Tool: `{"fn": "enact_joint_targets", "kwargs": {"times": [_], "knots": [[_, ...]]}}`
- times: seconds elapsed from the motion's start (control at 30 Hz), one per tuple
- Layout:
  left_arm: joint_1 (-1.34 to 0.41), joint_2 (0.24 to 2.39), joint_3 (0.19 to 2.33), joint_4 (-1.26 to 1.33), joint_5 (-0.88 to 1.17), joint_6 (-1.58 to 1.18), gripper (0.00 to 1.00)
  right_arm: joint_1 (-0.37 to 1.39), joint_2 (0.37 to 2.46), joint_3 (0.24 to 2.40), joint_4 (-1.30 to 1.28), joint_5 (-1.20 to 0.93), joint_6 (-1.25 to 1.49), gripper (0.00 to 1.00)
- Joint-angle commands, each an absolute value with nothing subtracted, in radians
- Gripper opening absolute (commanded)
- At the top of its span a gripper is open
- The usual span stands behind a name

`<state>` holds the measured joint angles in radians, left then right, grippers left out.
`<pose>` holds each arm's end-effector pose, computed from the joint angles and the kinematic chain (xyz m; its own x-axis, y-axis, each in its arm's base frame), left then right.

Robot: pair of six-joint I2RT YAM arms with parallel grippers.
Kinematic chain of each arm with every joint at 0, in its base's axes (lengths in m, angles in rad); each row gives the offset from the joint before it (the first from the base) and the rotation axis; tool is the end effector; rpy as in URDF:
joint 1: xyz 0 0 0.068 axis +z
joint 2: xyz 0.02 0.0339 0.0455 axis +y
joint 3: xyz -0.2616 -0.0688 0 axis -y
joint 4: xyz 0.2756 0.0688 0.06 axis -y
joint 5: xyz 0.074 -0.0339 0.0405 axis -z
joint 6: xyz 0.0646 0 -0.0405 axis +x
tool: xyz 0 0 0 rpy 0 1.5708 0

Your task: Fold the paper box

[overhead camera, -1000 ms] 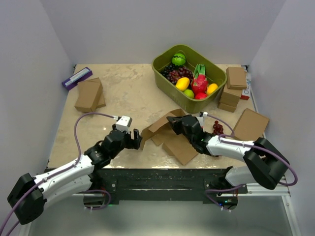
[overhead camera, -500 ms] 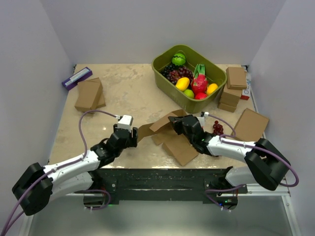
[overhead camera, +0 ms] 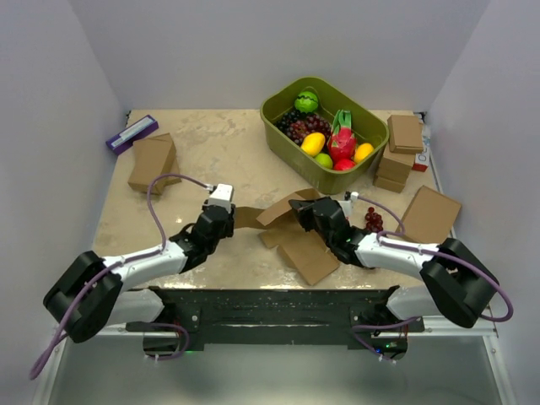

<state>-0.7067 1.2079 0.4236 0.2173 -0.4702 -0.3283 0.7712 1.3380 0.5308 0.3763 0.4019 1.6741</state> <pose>0.2286 -0.1567 0.1352 -0.4796 0.0315 -0.8769 0.1411 0.9891 -0.0416 0.2434 0.2013 0.1547 -0.3537 0.9328 -0.0688 0.3378 0.1960 0.9206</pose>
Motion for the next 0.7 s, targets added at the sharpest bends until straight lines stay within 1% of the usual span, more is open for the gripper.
{"fn": "enact_joint_targets", "kwargs": {"times": [0.0,0.13,0.23,0.33,0.37,0.47,0.6,0.67], "knots": [[-0.641,1.302,0.503,0.357,-0.428,-0.275,0.42,0.772,1.31,0.508,0.362,0.436,1.651,0.0],[-0.624,1.367,0.529,0.428,-0.353,-0.247,0.42,0.77,1.308,0.506,0.354,0.443,1.652,0.0],[-0.623,1.39,0.569,0.445,-0.307,-0.242,0.47,0.772,1.318,0.508,0.357,0.453,1.655,0.0],[-0.623,1.345,0.586,0.405,-0.278,-0.261,0.61,0.772,1.325,0.502,0.394,0.474,1.666,0.0],[-0.623,1.323,0.586,0.379,-0.272,-0.274,0.69,0.772,1.328,0.493,0.405,0.482,1.667,0.0],[-0.621,1.208,0.574,0.318,-0.258,-0.294,0.79,0.77,1.341,0.485,0.429,0.495,1.68,0.0],[-0.623,1.034,0.557,0.229,-0.216,-0.307,0.81,0.77,1.371,0.48,0.469,0.494,1.683,0.0],[-0.623,0.994,0.525,0.248,-0.131,-0.292,0.81,0.772,1.39,0.474,0.483,0.485,1.683,0.0]]}}
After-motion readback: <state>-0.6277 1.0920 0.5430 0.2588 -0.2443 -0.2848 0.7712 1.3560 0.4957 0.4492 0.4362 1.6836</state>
